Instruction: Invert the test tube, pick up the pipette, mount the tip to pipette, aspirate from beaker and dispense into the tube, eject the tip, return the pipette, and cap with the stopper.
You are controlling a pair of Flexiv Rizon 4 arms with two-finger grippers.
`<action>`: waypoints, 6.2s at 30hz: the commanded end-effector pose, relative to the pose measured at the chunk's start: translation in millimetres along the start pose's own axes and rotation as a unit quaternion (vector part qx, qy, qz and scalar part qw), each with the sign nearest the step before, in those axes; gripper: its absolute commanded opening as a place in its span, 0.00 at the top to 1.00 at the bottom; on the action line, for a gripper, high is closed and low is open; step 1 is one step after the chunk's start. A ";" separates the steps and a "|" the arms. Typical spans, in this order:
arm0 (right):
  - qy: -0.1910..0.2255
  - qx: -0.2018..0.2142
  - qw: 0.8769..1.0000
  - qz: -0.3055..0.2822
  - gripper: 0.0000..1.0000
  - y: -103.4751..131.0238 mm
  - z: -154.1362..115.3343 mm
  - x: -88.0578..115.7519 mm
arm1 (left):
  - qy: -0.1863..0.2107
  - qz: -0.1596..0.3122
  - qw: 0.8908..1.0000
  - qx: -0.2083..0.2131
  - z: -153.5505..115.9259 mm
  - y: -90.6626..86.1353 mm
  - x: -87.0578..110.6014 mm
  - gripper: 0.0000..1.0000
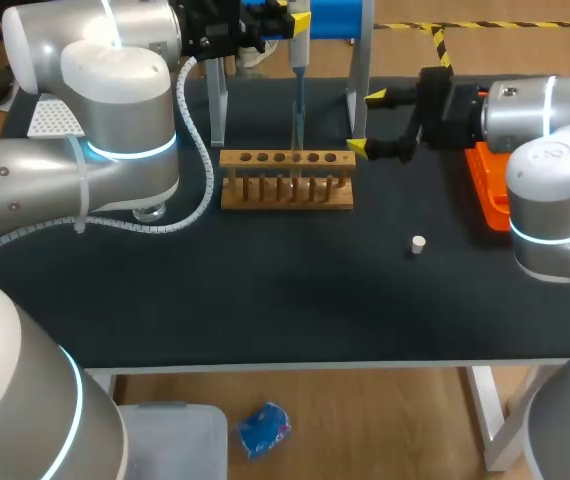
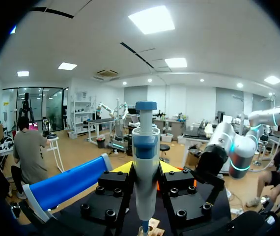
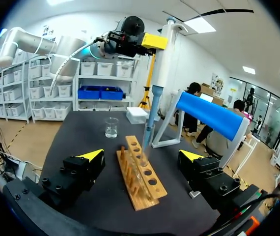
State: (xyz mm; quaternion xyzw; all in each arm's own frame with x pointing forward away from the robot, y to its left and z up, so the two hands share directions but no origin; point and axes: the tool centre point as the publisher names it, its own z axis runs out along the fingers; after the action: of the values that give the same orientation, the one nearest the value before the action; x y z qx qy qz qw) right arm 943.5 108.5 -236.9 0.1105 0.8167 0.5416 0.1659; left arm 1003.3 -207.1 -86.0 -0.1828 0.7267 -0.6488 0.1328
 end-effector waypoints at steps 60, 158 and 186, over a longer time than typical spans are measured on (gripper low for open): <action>0.000 0.000 1.000 0.000 0.00 -0.7 0.3 0.1 | -0.005 0.038 0.999 -0.005 -4.2 -35.2 6.9 1.00; 0.029 -0.035 0.999 -0.012 0.00 -20.9 -43.4 33.7 | -0.002 0.064 0.997 -0.036 -137.0 -59.1 140.2 1.00; 0.112 -0.121 0.986 -0.013 0.00 -22.7 -64.3 93.8 | 0.037 0.055 0.998 -0.024 -114.5 -46.7 187.3 1.00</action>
State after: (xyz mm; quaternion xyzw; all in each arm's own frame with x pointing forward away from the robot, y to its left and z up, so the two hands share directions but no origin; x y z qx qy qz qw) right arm 832.8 79.4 -247.6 0.0200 0.7628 0.6391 0.0964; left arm 789.1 -186.4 -10.3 -0.1221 0.7568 -0.6270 0.1385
